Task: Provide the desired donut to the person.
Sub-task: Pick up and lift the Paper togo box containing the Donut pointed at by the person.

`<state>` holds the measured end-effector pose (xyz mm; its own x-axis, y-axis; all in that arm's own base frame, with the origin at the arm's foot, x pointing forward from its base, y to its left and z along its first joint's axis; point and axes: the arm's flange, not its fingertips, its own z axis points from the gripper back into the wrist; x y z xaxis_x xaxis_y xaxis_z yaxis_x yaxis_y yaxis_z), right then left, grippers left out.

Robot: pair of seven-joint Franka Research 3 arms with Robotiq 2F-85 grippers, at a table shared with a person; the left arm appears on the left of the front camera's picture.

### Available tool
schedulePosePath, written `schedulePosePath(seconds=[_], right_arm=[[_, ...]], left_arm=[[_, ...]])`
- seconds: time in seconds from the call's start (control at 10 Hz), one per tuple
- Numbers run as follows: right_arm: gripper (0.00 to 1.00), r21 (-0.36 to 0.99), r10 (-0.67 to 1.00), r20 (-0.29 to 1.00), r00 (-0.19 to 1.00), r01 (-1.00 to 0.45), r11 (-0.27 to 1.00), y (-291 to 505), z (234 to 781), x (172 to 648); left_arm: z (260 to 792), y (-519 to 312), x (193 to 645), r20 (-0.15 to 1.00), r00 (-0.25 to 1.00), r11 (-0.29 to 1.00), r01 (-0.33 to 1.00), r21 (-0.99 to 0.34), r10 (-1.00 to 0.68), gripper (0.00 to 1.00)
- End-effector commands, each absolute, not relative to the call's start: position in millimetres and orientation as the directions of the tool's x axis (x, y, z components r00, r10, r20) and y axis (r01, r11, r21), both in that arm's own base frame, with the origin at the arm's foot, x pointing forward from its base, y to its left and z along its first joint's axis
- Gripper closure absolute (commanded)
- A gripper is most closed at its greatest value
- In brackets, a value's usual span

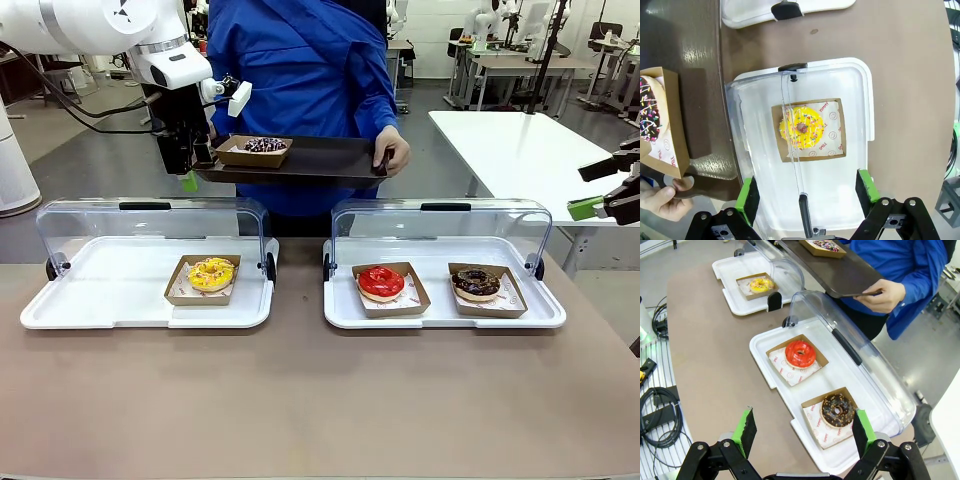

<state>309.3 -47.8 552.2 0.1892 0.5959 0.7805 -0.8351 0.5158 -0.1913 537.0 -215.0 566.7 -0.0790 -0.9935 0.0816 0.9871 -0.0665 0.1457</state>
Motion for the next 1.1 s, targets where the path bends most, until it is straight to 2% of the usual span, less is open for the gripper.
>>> schedulePosePath(seconds=[0.0,0.2,0.3,0.6,0.9,1.0], right_arm=[[0.0,-0.19,0.59,0.789,0.174,-0.843,0.503,-47,550,310],[0.0,-0.19,0.59,0.789,0.174,-0.843,0.503,-47,550,310],[0.0,-0.19,0.59,0.789,0.174,-0.843,0.503,-47,550,310],[0.0,-0.19,0.59,0.789,0.174,-0.843,0.503,-47,550,310],[0.0,-0.19,0.59,0.789,0.174,-0.843,0.503,-47,550,310],[0.0,-0.19,0.59,0.789,0.174,-0.843,0.503,-47,550,310]], left_arm=[[567,-215,537,0.082,-0.079,-0.066,0.987,0.146,-0.994,0.0],[605,-149,464,0.274,0.158,0.174,0.984,0.033,-0.948,0.0],[609,-118,427,0.363,0.2,0.234,0.971,0.052,-0.91,0.0],[607,-35,332,0.502,0.259,0.398,0.897,0.191,-0.825,0.0],[578,23,302,0.581,0.228,0.421,0.88,0.22,-0.781,0.0],[569,38,301,0.608,0.262,0.456,0.87,0.187,-0.749,0.0]])
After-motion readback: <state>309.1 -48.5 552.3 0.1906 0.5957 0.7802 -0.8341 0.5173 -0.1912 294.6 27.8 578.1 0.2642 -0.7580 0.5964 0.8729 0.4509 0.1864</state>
